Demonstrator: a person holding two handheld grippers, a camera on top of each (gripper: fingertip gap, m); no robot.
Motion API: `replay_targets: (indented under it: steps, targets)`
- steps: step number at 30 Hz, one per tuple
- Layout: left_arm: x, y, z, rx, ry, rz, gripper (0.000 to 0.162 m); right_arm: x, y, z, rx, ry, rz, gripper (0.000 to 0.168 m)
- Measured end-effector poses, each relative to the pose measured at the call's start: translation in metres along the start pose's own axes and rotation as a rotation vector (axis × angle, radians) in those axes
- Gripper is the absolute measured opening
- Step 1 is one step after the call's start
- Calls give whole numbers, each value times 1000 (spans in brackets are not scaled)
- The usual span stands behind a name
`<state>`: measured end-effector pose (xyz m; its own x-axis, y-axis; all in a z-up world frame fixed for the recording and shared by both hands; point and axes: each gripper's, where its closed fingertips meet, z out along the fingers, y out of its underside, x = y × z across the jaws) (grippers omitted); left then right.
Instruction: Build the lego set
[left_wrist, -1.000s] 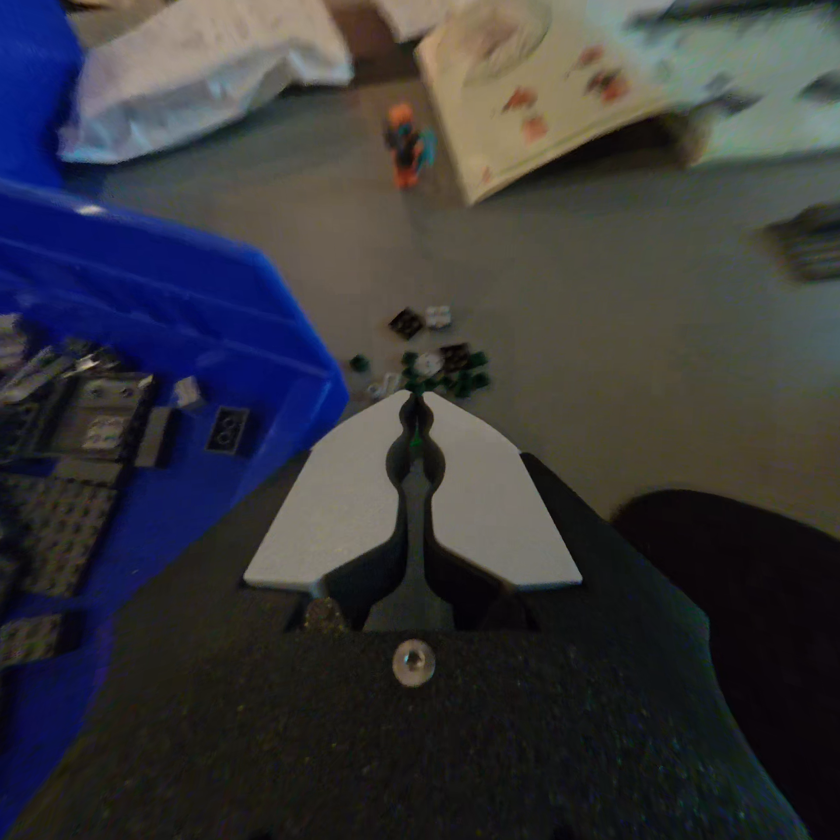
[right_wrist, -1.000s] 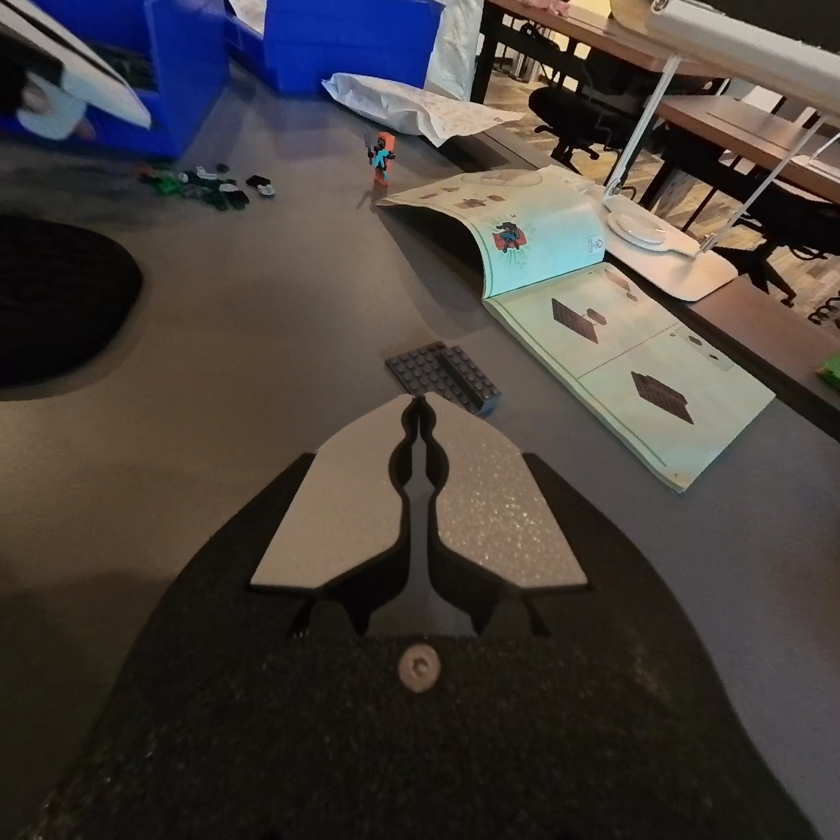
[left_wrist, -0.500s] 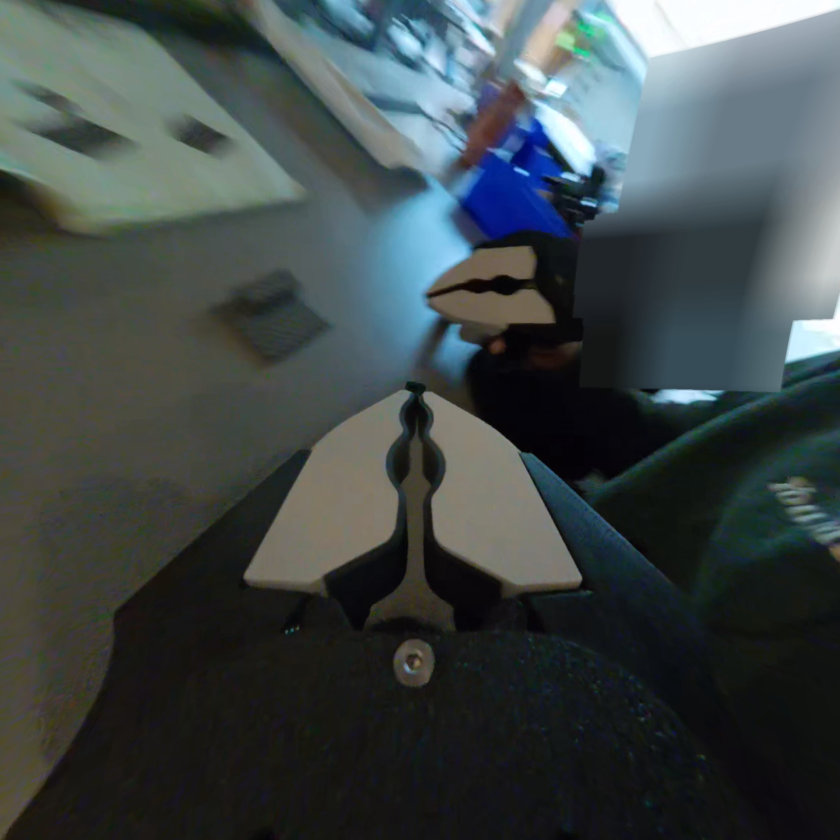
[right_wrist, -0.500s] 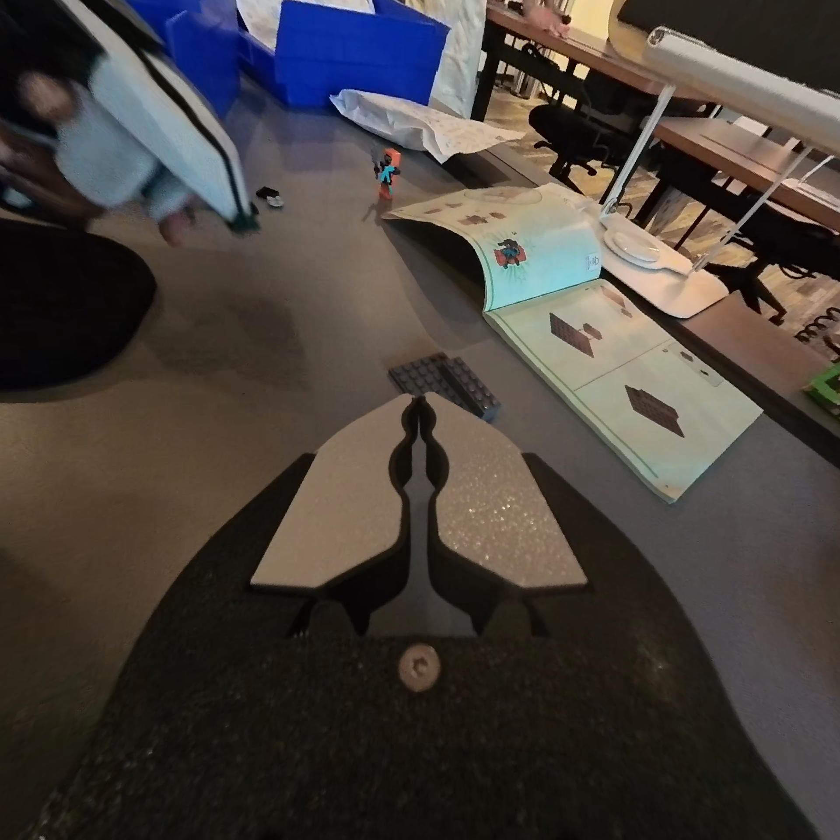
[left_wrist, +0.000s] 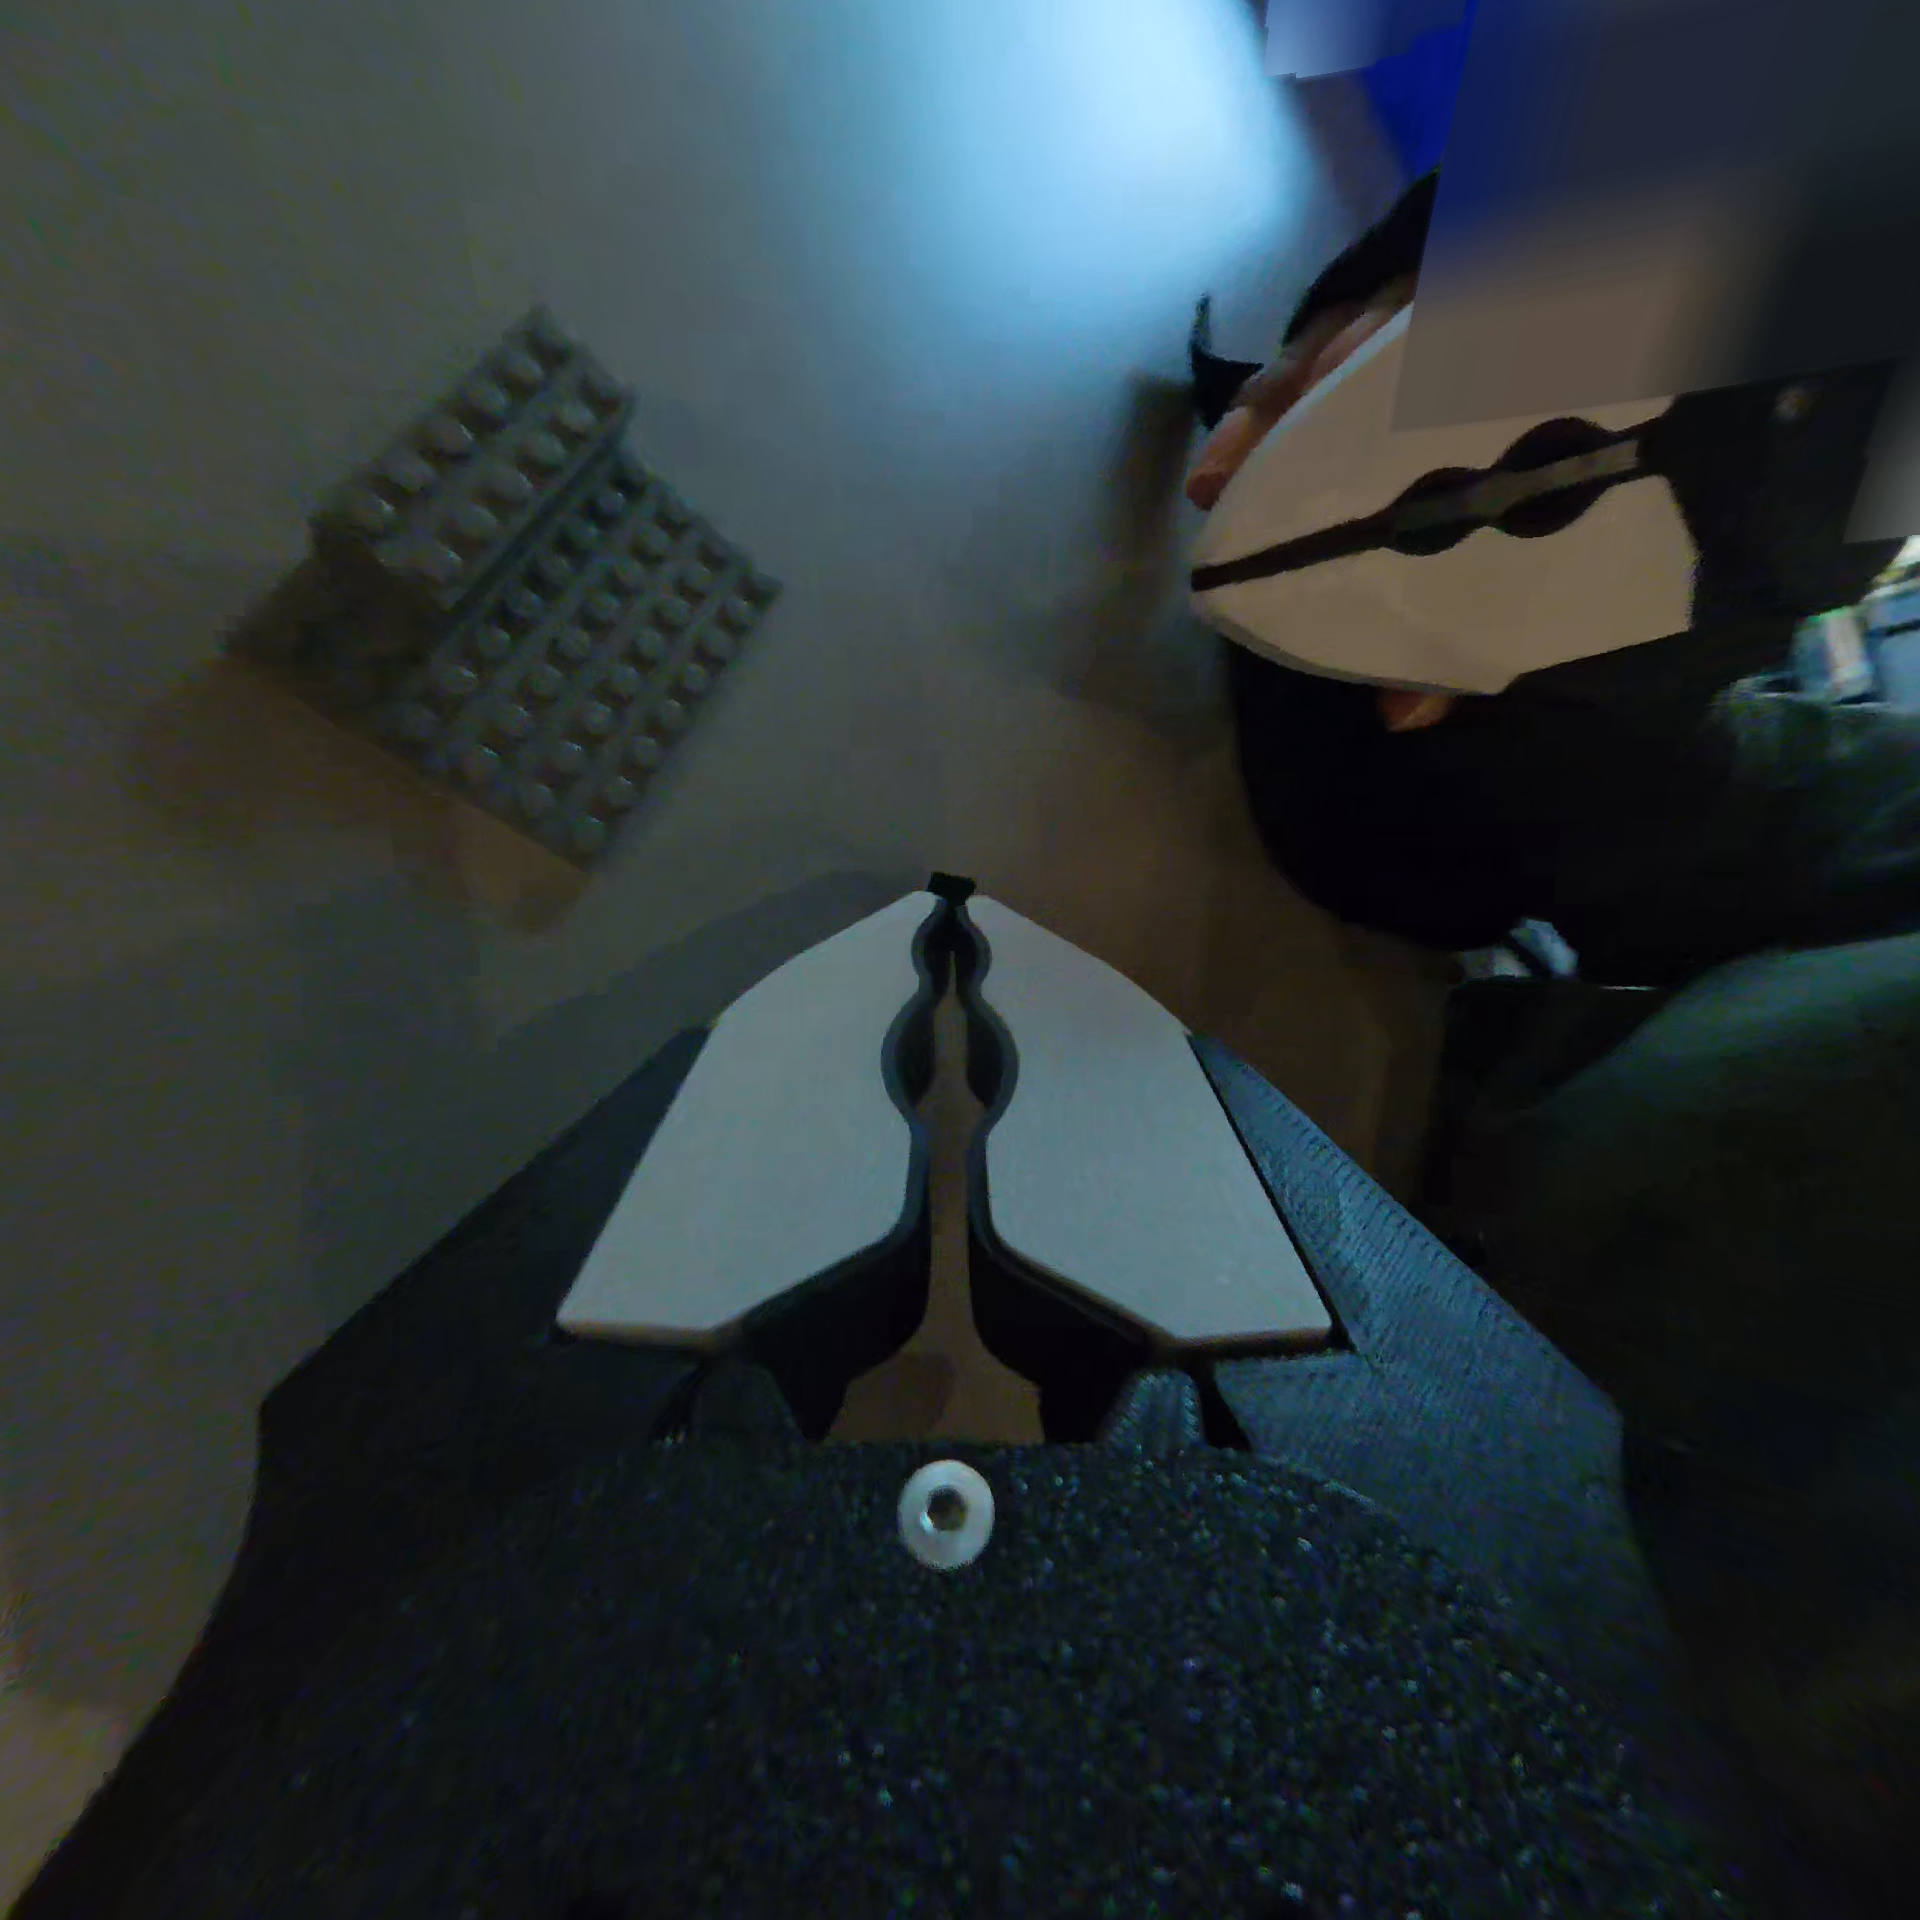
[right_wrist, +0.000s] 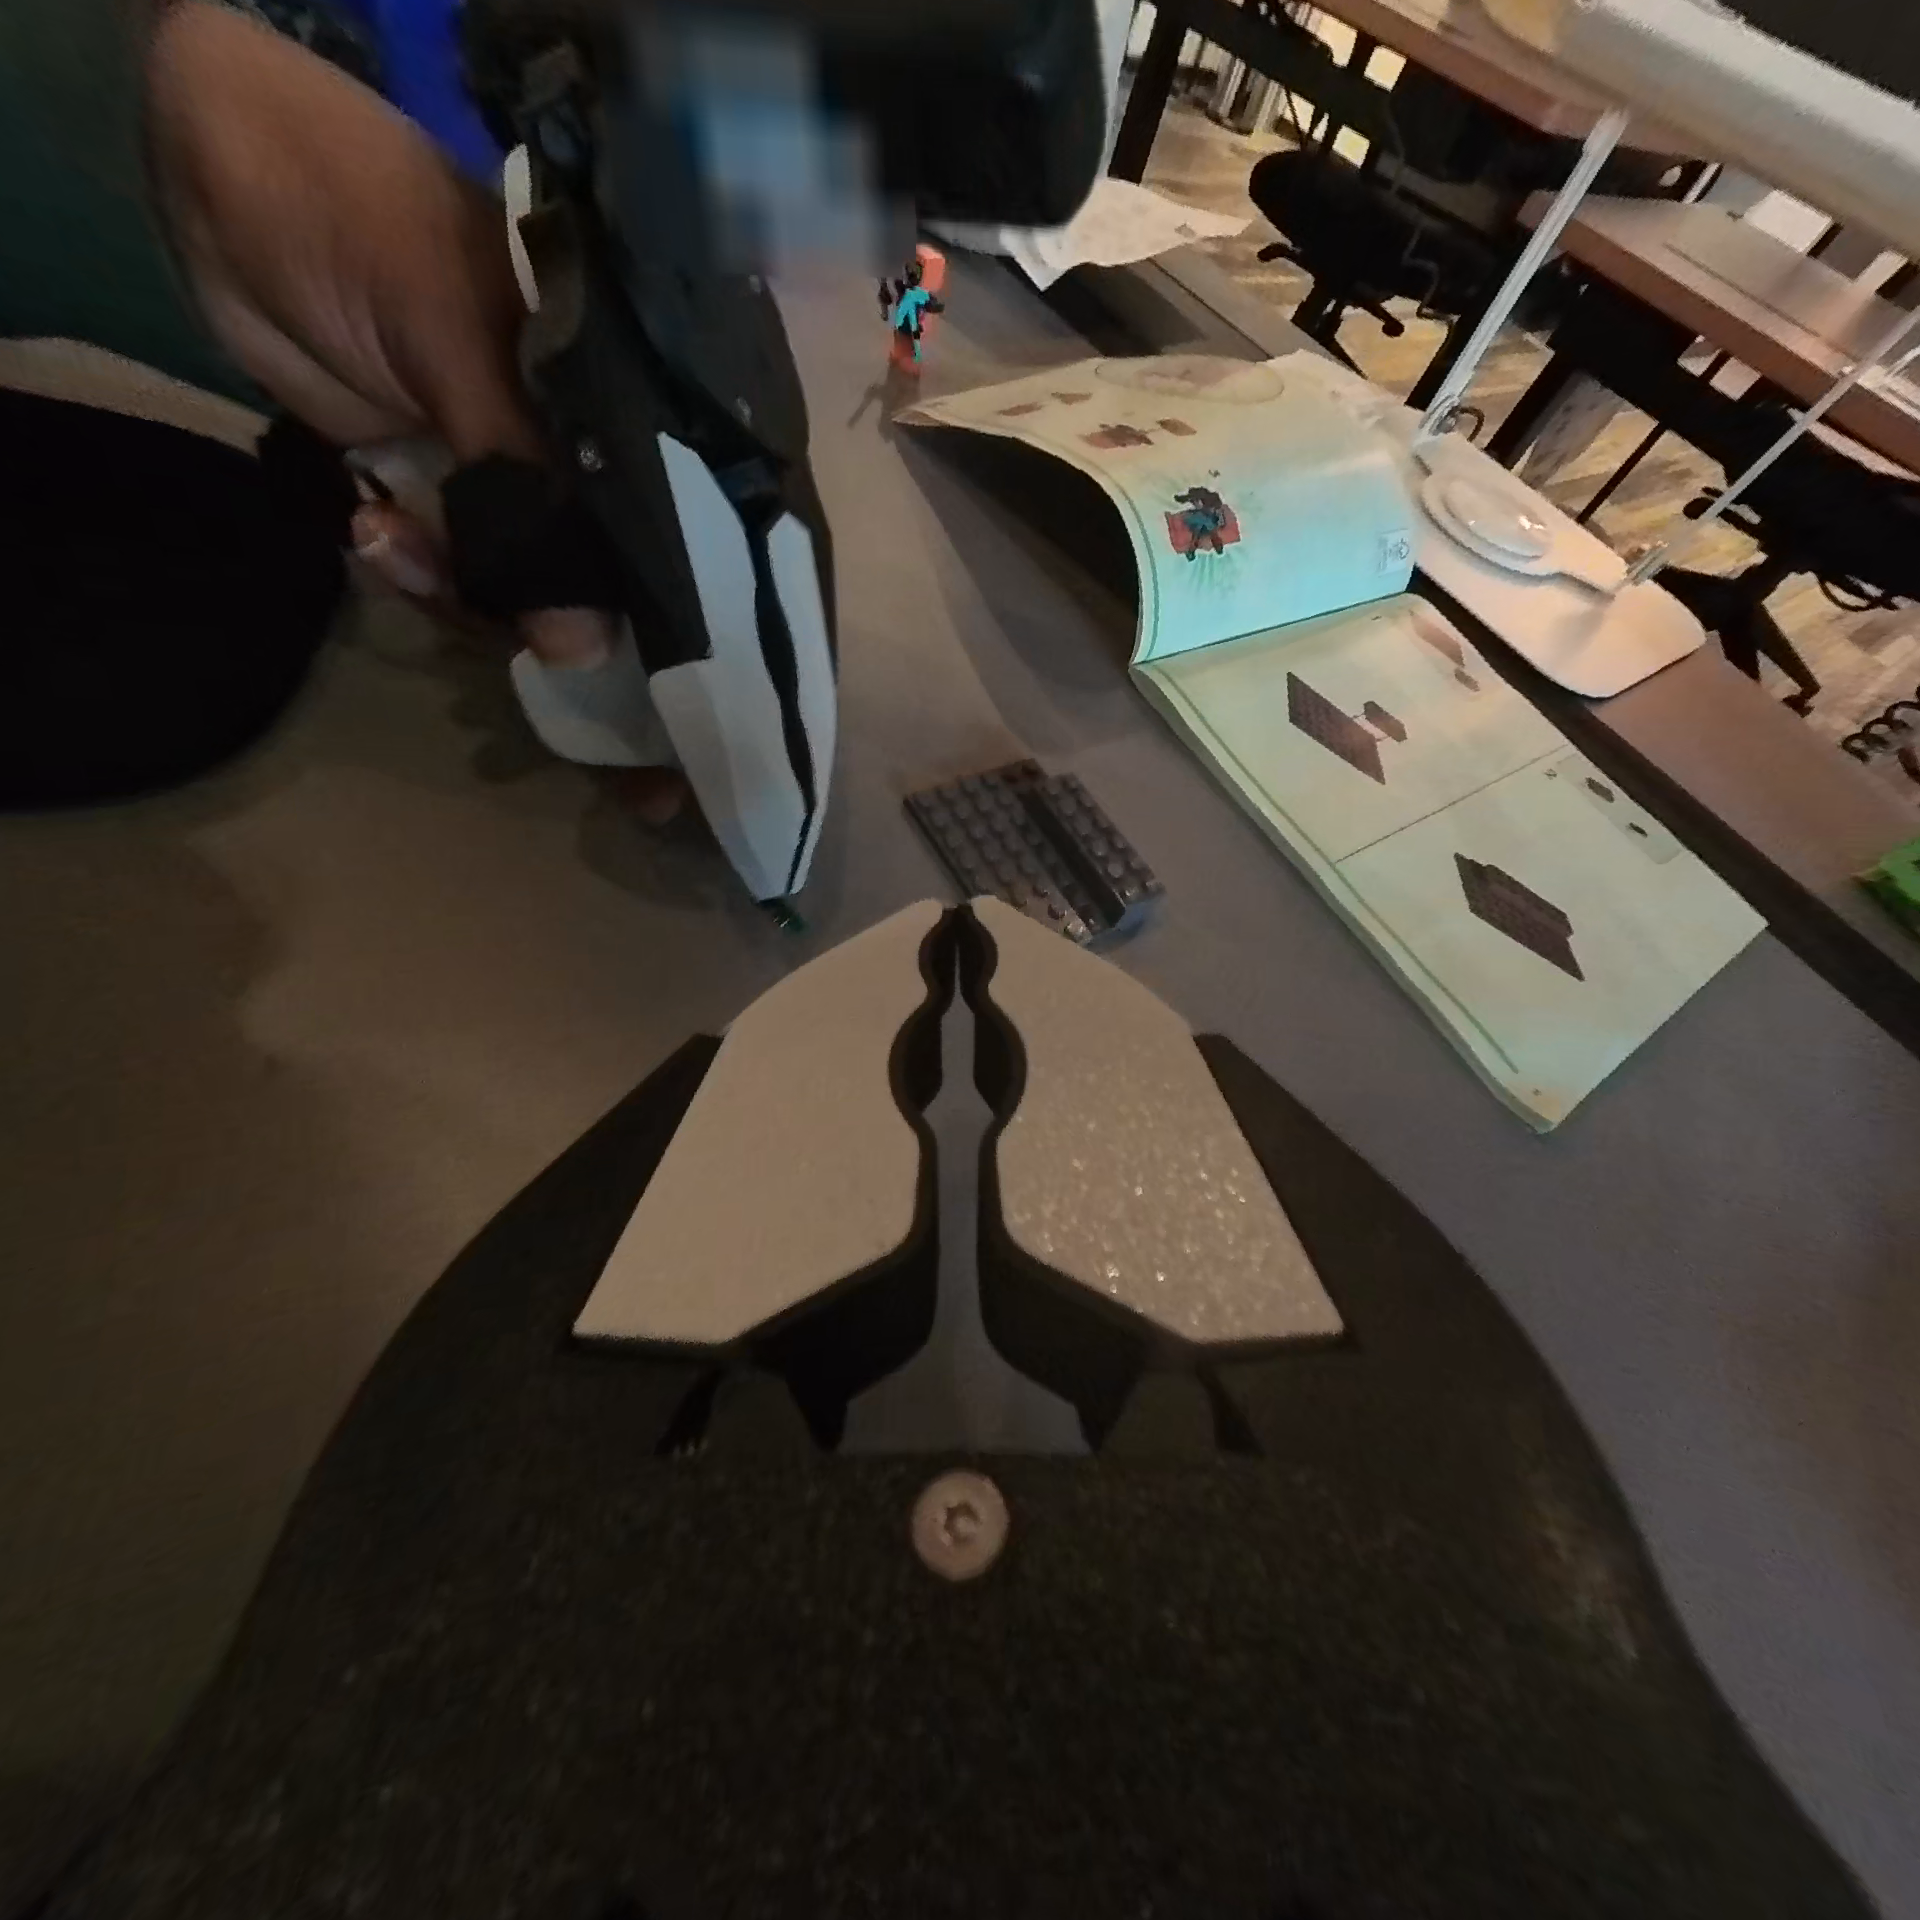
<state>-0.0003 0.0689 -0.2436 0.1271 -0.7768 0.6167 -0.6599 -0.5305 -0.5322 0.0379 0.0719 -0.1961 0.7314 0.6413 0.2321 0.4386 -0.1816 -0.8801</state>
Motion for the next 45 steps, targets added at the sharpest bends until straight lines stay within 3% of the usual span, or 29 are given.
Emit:
replay_targets:
  steps: [1, 13, 25, 31, 38, 45]
  targets:
    - [-3, -1, -1, -4, -26, 18, 1, 0, 1, 1, -4, -2, 2, 0]
    - [-13, -13, -31, 50, -238, 288, 28, -13, 14, 14, -107, -64, -57, 4]
    - [34, -5, -24, 165, -97, 476, 28, -37, -7, 33, -65, -170, -200, 17]
    - [39, -10, -31, 198, -107, 494, 27, -44, -9, 32, -33, -173, -236, 5]
    - [25, -6, -36, 186, -186, 553, 27, -59, 12, 30, -229, -404, 126, 5]
    - [5, 13, -24, 70, -337, 717, 25, -52, 26, 38, -366, -448, 320, 20]
